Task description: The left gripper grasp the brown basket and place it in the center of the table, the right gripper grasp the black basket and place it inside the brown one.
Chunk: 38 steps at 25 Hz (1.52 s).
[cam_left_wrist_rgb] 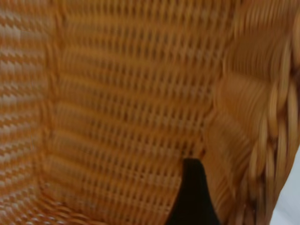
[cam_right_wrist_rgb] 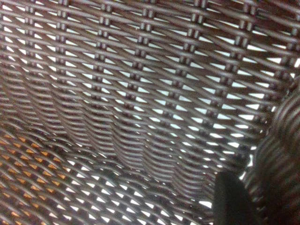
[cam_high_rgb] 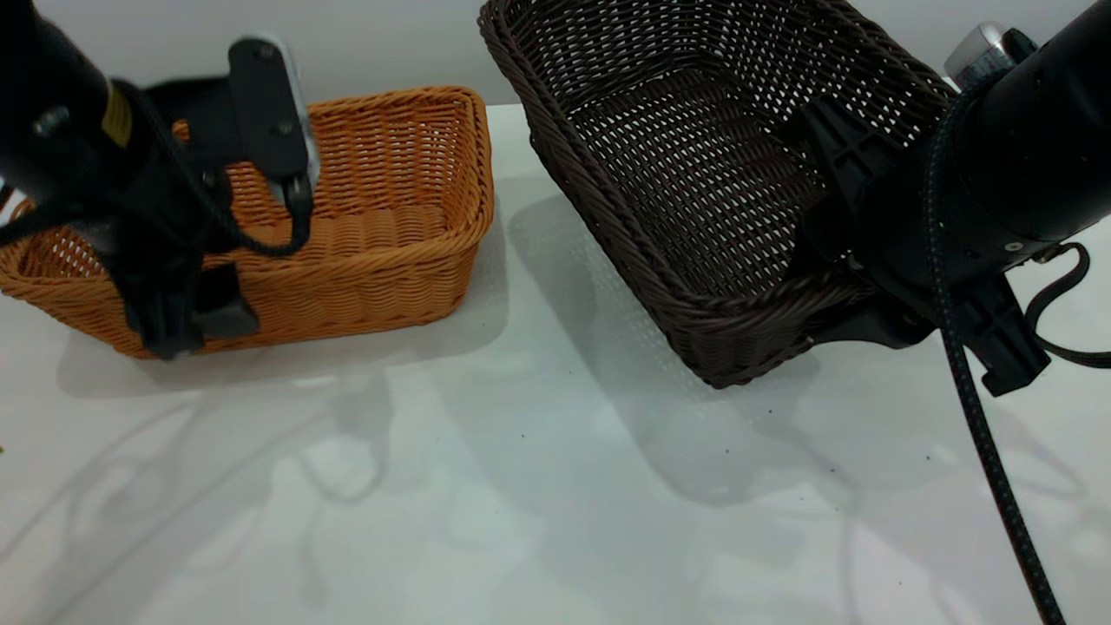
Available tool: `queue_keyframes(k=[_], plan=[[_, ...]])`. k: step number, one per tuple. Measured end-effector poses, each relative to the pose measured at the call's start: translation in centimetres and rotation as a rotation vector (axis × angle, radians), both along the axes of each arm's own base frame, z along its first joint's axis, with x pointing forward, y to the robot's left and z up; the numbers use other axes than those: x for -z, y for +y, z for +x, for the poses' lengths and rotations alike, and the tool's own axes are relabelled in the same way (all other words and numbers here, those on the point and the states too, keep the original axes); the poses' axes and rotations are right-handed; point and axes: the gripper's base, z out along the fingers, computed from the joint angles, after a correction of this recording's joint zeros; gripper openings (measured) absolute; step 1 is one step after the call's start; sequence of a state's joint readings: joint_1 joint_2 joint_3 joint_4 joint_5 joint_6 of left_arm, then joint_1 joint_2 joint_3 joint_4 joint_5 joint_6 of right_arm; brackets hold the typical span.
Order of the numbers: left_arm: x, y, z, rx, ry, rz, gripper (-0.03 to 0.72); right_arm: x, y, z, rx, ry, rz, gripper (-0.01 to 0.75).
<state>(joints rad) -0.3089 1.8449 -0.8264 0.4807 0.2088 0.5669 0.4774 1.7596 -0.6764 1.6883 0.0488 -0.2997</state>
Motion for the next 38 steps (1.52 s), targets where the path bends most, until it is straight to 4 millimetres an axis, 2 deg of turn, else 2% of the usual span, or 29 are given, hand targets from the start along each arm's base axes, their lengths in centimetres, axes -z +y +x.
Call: queue_keyframes(k=[3, 6, 11, 12, 19, 23, 27, 34, 38], plan=[[1.0, 0.0, 0.0, 0.002, 0.025, 0.005, 0.453, 0.0, -0.4, 0.2, -0.024, -0.014, -0.023, 0.225], [1.6, -0.2, 0.0, 0.011, 0.033, 0.002, 0.381, -0.5, -1.2, 0.6, -0.016, -0.037, -0.026, 0.225], [2.0, -0.1, 0.0, 0.027, 0.047, 0.015, 0.125, -2.3, -3.6, 1.8, 0.005, -0.111, -0.028, 0.225], [1.9, -0.2, 0.0, 0.031, 0.041, 0.012, 0.108, -2.7, -4.0, 2.1, 0.005, -0.127, -0.019, 0.225], [1.2, -0.7, -0.8, 0.013, 0.079, 0.047, 0.103, -4.2, -5.8, 3.3, -0.079, -0.19, 0.052, 0.225], [-0.2, -2.0, -1.5, 0.034, 0.069, 0.039, 0.102, -4.8, -6.3, 3.6, -0.164, -0.207, 0.08, 0.225], [-0.9, -4.2, -2.6, 0.097, 0.07, 0.023, 0.102, -5.3, -7.0, 4.0, -0.221, -0.219, 0.091, 0.225], [-0.9, -8.4, -5.0, 0.207, 0.088, -0.002, 0.102, -6.5, -8.4, 4.7, -0.332, -0.244, 0.116, 0.225], [-0.8, -10.7, -6.8, 0.25, 0.104, -0.031, 0.102, -6.8, -9.0, 4.8, -0.337, -0.247, 0.121, 0.225]])
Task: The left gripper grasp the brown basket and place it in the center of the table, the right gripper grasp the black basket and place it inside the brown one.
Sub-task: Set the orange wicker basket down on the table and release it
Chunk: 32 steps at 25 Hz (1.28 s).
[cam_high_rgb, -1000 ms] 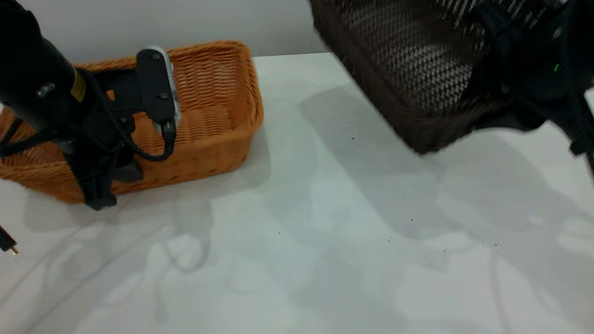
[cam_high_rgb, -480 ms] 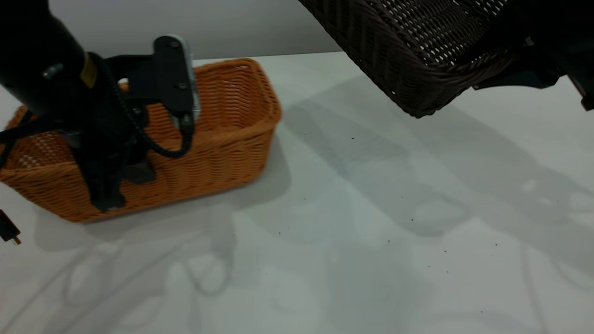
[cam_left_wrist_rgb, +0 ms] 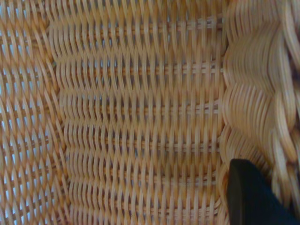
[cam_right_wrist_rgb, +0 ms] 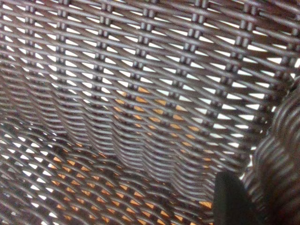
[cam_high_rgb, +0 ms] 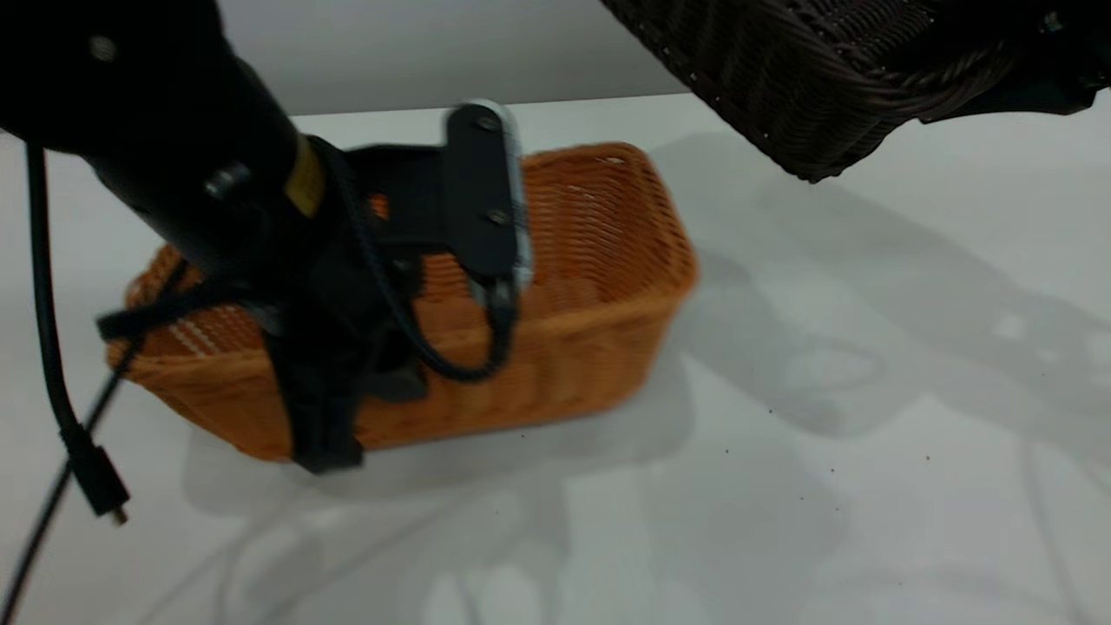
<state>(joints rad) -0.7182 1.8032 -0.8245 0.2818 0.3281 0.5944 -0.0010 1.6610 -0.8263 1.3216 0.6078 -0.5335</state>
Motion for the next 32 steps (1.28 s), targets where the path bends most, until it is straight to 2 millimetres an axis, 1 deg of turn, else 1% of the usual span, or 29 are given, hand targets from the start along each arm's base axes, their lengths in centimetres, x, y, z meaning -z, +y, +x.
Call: queue_keyframes(k=[4, 8, 13, 20, 21, 22, 23, 25, 28, 31, 32], plan=[[0.2, -1.8, -1.9, 0.042, 0.034, -0.004, 0.102, -0.1, 0.1, 0.0, -0.019, -0.002, 0.009, 0.225], [0.4, -2.8, -3.3, 0.084, 0.058, 0.026, 0.102, -0.3, 0.1, 0.2, -0.008, -0.01, 0.009, 0.225], [0.9, -2.8, -3.4, -0.006, 0.082, 0.015, 0.102, -0.3, 0.1, 0.2, -0.012, -0.009, 0.011, 0.225], [0.9, -2.8, -3.4, -0.006, 0.083, 0.018, 0.103, -0.3, 0.1, 0.2, -0.014, -0.011, 0.009, 0.225], [0.9, -2.8, -3.4, -0.002, 0.083, 0.018, 0.113, -0.3, 0.1, 0.2, -0.014, -0.011, 0.009, 0.225], [0.9, -2.8, -3.4, 0.003, 0.082, 0.019, 0.128, -0.3, 0.1, 0.2, -0.014, -0.011, 0.008, 0.225], [0.9, -2.8, -3.4, 0.008, 0.083, 0.02, 0.159, -0.3, 0.1, 0.2, -0.013, -0.012, 0.007, 0.225], [1.0, -2.8, -3.4, 0.02, 0.084, 0.024, 0.24, -0.3, 0.0, 0.2, -0.007, -0.014, 0.002, 0.225], [1.0, -2.8, -3.4, 0.028, 0.084, 0.027, 0.398, -0.2, -0.1, 0.3, -0.003, -0.017, -0.011, 0.225], [0.9, -2.7, -3.5, 0.022, 0.089, 0.034, 0.516, -0.2, -0.1, 0.2, -0.01, -0.017, -0.02, 0.225], [0.9, -2.6, -3.5, 0.015, 0.092, 0.04, 0.539, -0.2, -0.1, 0.2, -0.01, -0.017, -0.02, 0.225]])
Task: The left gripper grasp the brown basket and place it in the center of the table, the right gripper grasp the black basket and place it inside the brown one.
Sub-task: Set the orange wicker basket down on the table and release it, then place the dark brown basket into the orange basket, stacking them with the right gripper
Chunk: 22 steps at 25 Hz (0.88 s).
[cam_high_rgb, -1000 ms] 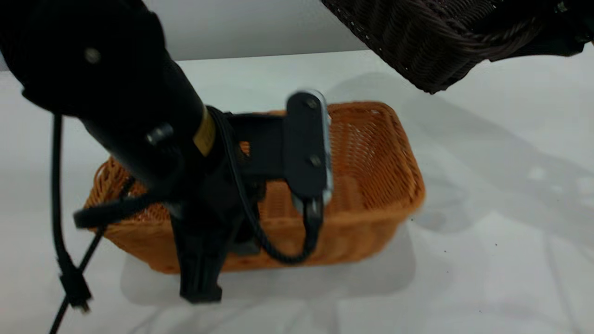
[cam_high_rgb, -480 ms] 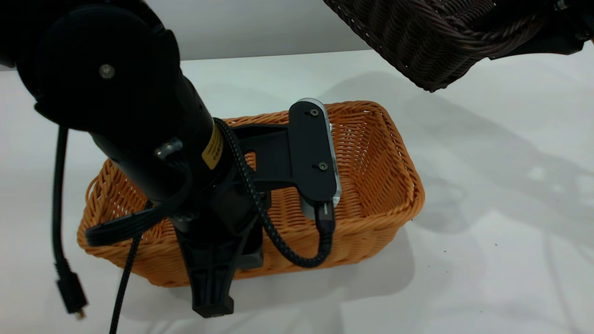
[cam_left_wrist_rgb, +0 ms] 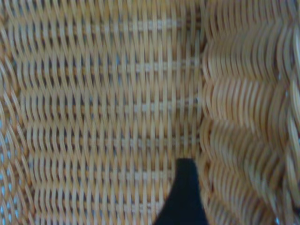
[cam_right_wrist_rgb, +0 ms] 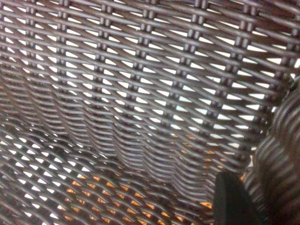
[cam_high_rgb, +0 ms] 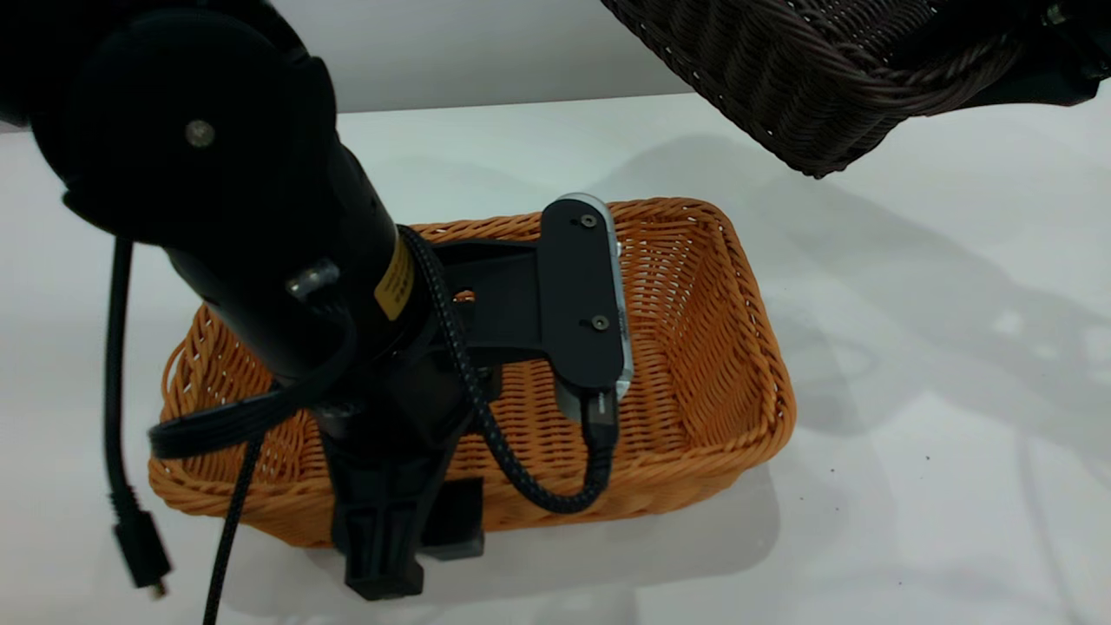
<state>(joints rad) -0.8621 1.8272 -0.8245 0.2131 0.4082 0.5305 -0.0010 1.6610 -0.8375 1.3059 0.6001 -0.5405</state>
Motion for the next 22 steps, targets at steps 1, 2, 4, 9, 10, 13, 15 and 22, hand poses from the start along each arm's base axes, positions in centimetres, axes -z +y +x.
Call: queue_keyframes(k=[1, 2, 4, 9, 10, 13, 15, 22], plan=[[-0.2, -0.1, -0.2, 0.008, -0.003, 0.002, 0.559, 0.0, 0.0, 0.0, 0.0, 0.0, 0.0, 0.225], [-0.4, -0.1, -0.3, 0.013, -0.004, 0.003, 0.571, 0.0, 0.0, 0.0, 0.0, 0.0, 0.0, 0.225], [-1.1, -0.5, -0.7, 0.032, -0.02, -0.013, 0.581, 0.0, 0.0, 0.0, -0.002, 0.0, 0.0, 0.225], [-3.5, -0.7, -2.1, 0.114, -0.069, 0.009, 0.585, 0.1, 0.0, -0.1, -0.022, 0.002, -0.02, 0.225], [-4.3, -0.7, -2.4, 0.119, -0.085, 0.005, 0.585, 0.1, 0.0, -0.2, -0.03, 0.002, -0.027, 0.225], [-6.5, -0.7, -3.3, 0.091, -0.126, -0.046, 0.585, 0.1, 0.1, -0.2, -0.046, 0.004, -0.023, 0.225], [-8.4, -0.6, -3.8, 0.1, -0.174, -0.099, 0.585, -0.2, 0.1, 0.0, -0.047, -0.005, -0.018, 0.225], [-17.2, -0.1, -5.2, 0.011, -0.352, -0.399, 0.585, -1.7, 0.7, 0.4, -0.142, -0.003, 0.009, 0.225]])
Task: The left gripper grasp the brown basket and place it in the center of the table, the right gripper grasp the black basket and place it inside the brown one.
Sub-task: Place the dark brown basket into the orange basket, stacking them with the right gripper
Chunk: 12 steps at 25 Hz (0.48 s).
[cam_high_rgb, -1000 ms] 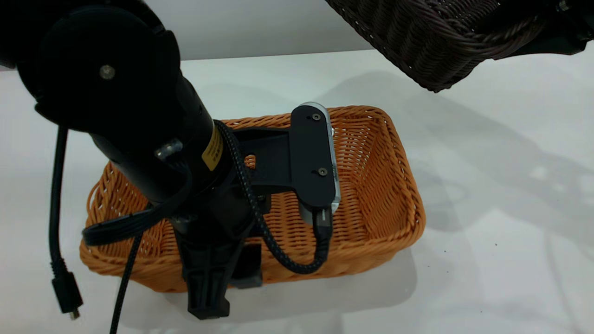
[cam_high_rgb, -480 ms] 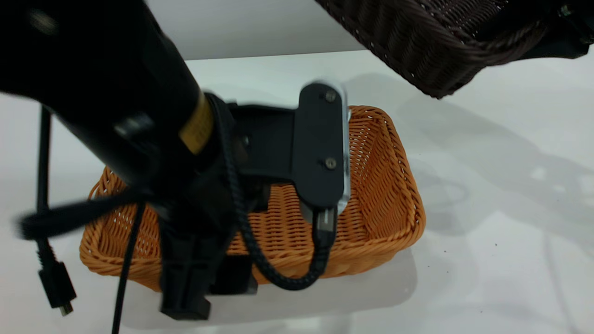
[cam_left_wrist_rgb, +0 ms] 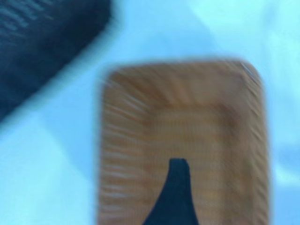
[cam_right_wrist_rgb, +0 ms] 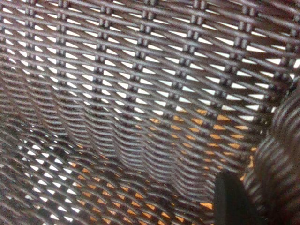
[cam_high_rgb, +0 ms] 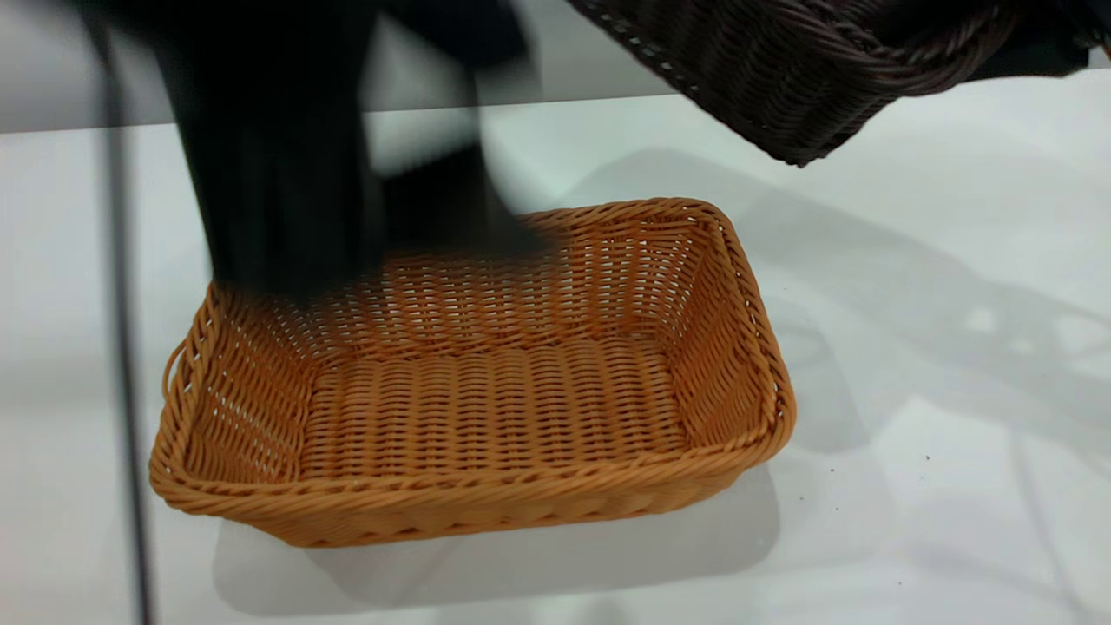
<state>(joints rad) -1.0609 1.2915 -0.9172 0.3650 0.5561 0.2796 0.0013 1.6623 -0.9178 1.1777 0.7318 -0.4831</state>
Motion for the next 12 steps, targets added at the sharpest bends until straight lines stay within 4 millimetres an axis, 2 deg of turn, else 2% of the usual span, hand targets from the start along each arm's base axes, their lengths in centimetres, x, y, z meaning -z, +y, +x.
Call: queue_keyframes(k=[4, 6, 9, 12], plan=[[-5.7, 1.0, 0.0, -0.066, -0.119, -0.183, 0.585, -0.9, 0.1, 0.2, -0.083, -0.002, -0.034, 0.225], [-7.7, 1.3, 0.1, -0.094, -0.166, -0.235, 0.585, -1.2, 0.2, -0.1, -0.169, 0.006, -0.058, 0.225], [-9.3, 1.3, 0.5, -0.107, -0.228, -0.261, 0.585, -1.3, 0.3, -0.8, -0.286, 0.04, -0.082, 0.225], [-9.5, 1.4, 0.7, -0.101, -0.263, -0.249, 0.585, -1.1, 0.4, -1.6, -0.362, 0.086, -0.096, 0.225]])
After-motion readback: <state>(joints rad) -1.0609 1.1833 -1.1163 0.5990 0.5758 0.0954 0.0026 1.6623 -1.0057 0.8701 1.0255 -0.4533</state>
